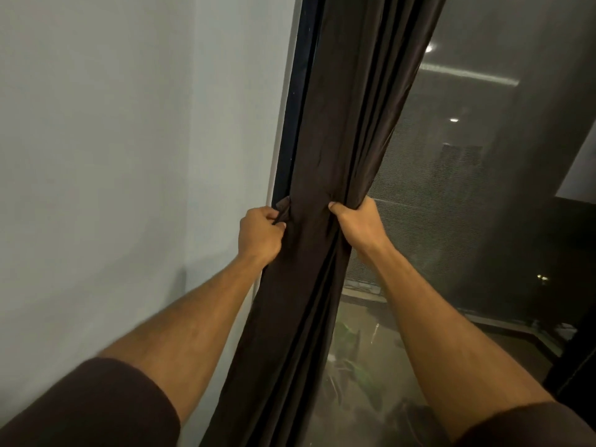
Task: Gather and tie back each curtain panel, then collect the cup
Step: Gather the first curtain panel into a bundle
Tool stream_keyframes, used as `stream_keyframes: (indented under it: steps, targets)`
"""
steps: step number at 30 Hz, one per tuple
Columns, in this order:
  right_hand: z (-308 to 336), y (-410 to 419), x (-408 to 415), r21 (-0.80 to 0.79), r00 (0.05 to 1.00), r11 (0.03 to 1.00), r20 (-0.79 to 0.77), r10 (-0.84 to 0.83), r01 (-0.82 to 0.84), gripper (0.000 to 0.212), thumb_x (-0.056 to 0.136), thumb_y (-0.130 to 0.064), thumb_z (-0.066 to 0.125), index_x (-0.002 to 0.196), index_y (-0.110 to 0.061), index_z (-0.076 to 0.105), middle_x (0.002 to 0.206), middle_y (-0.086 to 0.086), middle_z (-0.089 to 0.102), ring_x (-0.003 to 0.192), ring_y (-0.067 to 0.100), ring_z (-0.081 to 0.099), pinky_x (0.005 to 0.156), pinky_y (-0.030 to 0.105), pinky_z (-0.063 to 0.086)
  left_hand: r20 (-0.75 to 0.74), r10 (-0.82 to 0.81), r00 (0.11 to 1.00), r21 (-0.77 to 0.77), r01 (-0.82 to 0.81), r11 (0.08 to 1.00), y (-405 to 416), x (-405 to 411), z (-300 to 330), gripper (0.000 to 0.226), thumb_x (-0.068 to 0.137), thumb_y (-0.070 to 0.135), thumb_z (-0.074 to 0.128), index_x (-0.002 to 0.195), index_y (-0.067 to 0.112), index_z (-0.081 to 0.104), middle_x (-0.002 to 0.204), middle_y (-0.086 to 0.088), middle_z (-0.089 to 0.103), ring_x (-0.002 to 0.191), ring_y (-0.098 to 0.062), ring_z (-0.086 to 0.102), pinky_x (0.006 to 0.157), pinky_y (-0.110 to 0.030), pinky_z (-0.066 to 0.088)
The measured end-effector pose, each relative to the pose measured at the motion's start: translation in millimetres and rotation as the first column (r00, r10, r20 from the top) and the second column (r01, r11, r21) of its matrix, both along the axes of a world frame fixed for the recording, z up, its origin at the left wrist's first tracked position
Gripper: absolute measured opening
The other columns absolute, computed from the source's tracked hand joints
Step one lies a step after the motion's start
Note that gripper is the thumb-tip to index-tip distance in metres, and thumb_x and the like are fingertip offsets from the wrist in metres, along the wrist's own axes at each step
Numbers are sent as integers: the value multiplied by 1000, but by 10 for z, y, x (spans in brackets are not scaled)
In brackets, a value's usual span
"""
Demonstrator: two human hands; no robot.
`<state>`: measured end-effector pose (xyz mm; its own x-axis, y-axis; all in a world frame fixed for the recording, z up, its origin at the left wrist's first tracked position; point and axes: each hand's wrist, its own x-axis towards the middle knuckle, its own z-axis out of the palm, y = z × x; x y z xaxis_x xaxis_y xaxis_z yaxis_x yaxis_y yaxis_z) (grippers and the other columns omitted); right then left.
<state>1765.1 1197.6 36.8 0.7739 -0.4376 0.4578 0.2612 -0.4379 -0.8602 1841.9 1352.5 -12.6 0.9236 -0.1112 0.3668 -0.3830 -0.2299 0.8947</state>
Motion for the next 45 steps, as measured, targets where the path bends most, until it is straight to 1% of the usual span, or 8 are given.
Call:
stream_keyframes:
  steps: [4, 12, 15, 20, 24, 28, 35, 45]
  targets:
    - [-49, 18, -25, -96, 1000, 995, -15, -18, 16, 48, 94, -5, 67, 141, -11, 57, 115, -13, 63, 106, 6, 59, 78, 6, 46, 23, -17, 1000, 65, 15, 998, 18, -43, 24, 27, 99, 14, 64, 125, 14, 71, 119, -5, 73, 108, -25, 68, 110, -44, 46]
    - [-20, 140, 18, -141, 994, 984, -37, 107, -111, 30, 92, 4, 64, 116, -11, 76, 105, -8, 76, 100, 2, 72, 84, 14, 56, -141, -518, 844, -73, 513, 855, -56, -249, 107, 59, 73, 27, 70, 131, 20, 60, 90, 13, 75, 85, -4, 69, 72, -18, 55]
    - [22, 221, -32, -25, 980, 986, -120, 160, -164, 36, 95, -22, 72, 130, -13, 70, 118, -2, 75, 114, 14, 70, 93, 21, 57, -102, -496, 863, 13, 499, 866, -98, -271, 129, 93, 64, 41, 87, 146, 25, 46, 135, -5, 59, 119, -20, 64, 105, -40, 53]
    - [65, 116, -167, 134, 908, 925, -186, 375, -355, 84, 89, -85, 33, 138, -23, 64, 121, 1, 76, 115, 21, 70, 100, 37, 48, -64, -447, 892, -118, 438, 891, -67, -100, 147, 45, 87, 12, 78, 129, 20, 64, 115, 5, 74, 96, -3, 72, 93, -25, 57]
    - [79, -71, -57, 100, 998, 993, 19, -62, 60, 39, 108, -43, 43, 105, -14, 70, 106, 1, 74, 101, 10, 68, 102, 38, 47, -122, -426, 896, -154, 407, 900, -22, -44, 167, 26, 85, 6, 69, 96, 29, 66, 90, 8, 76, 77, -4, 74, 68, -19, 58]
    - [109, -179, 20, 125, 958, 981, -228, 175, -150, 33, 100, -16, 47, 127, -8, 65, 128, 6, 69, 122, 20, 62, 115, 42, 41, -236, -470, 850, -190, 434, 881, 8, -50, 218, 25, 80, 3, 64, 97, 22, 64, 82, -2, 78, 70, -13, 75, 59, -25, 58]
    - [15, -208, -51, -211, 913, 971, -407, 20, -115, 7, 94, -10, 64, 98, -11, 70, 93, 11, 74, 70, 19, 68, 55, 31, 58, -136, -367, 920, -25, 367, 930, -18, -22, 231, 48, 84, 21, 81, 127, 19, 61, 100, 7, 69, 90, -10, 69, 72, -24, 56]
    - [-209, 58, -336, -500, 950, 833, -60, -306, 237, 46, 94, -50, 68, 68, -15, 53, 59, -2, 53, 52, 16, 49, 48, 31, 33, -176, 69, 982, 14, -67, 998, -69, -226, 245, 72, 65, 50, 94, 111, 2, 68, 105, -13, 73, 93, -32, 73, 81, -44, 63]
